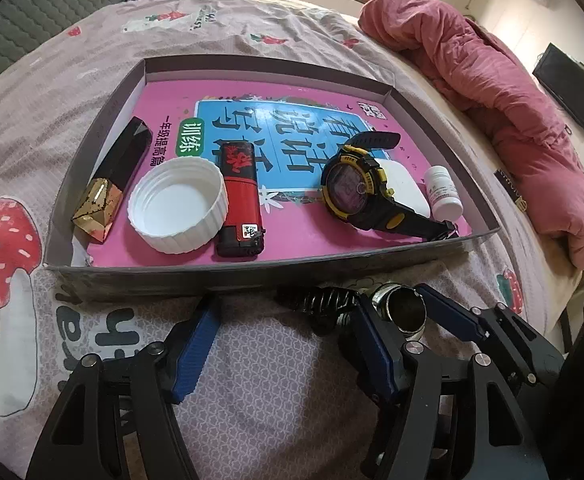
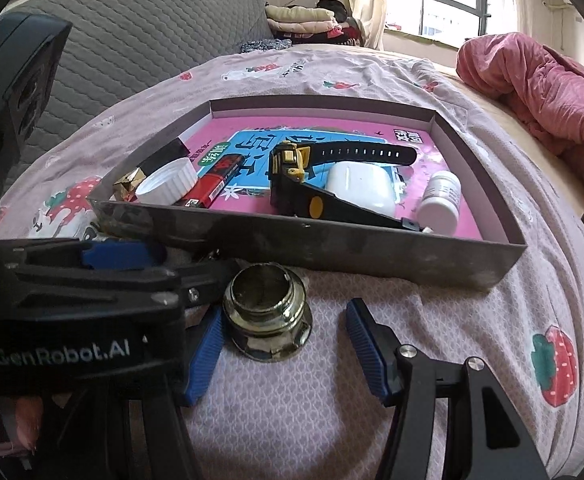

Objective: Organize rigid objects
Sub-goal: 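Move the right gripper to the brass fitting while the left gripper approaches the black coiled cord, then close the right gripper on the brass fitting while the left gripper closes on the black coiled cord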

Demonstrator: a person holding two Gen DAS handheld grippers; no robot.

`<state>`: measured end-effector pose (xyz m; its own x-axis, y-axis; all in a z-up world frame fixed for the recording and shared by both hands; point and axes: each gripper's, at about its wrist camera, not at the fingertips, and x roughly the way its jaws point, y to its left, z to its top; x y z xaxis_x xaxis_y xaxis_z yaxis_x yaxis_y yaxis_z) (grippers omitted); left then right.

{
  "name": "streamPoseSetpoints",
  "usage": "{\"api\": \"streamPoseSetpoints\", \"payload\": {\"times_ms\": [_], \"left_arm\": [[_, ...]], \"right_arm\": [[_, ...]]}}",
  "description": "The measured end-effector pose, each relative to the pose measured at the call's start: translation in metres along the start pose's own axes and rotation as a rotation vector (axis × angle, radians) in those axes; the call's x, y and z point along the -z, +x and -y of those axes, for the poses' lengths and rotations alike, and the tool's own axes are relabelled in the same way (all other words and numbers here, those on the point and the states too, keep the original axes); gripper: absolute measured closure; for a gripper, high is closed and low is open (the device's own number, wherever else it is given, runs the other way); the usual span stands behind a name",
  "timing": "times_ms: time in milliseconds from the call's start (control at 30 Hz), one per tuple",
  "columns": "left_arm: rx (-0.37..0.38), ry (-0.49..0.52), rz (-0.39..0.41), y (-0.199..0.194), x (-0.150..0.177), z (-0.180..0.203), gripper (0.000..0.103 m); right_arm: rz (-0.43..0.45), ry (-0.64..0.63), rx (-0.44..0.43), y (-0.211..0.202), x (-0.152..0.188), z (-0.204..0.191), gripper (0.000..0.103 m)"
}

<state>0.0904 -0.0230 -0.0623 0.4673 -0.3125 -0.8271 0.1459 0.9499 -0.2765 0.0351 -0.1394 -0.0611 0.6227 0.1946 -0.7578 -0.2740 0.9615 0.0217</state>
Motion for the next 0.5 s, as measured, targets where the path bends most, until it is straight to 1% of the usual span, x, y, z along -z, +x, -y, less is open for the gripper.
{"api": "streamPoseSetpoints", "payload": {"times_ms": [67, 100, 200, 300, 500], "left_arm": [[0.007, -0.002, -0.003, 0.002, 0.000, 0.000, 0.034], [0.011, -0.005, -0.004, 0.003, 0.000, 0.000, 0.034], [0.021, -0.012, -0.006, 0.005, -0.002, -0.001, 0.034], [0.019, -0.006, -0.008, 0.007, -0.002, -0.001, 0.034], [0.017, -0.011, -0.007, 0.008, -0.003, 0.000, 0.035]], "right_arm": [[0.003, -0.008, -0.004, 0.002, 0.000, -0.001, 0.044], [0.005, -0.013, -0.009, 0.002, 0.000, -0.001, 0.046], [0.002, -0.049, -0.007, 0.002, 0.000, -0.004, 0.059], [-0.003, -0.077, 0.012, -0.001, 0.000, -0.005, 0.059], [-0.008, -0.073, 0.066, -0.011, 0.003, 0.012, 0.059]]}}
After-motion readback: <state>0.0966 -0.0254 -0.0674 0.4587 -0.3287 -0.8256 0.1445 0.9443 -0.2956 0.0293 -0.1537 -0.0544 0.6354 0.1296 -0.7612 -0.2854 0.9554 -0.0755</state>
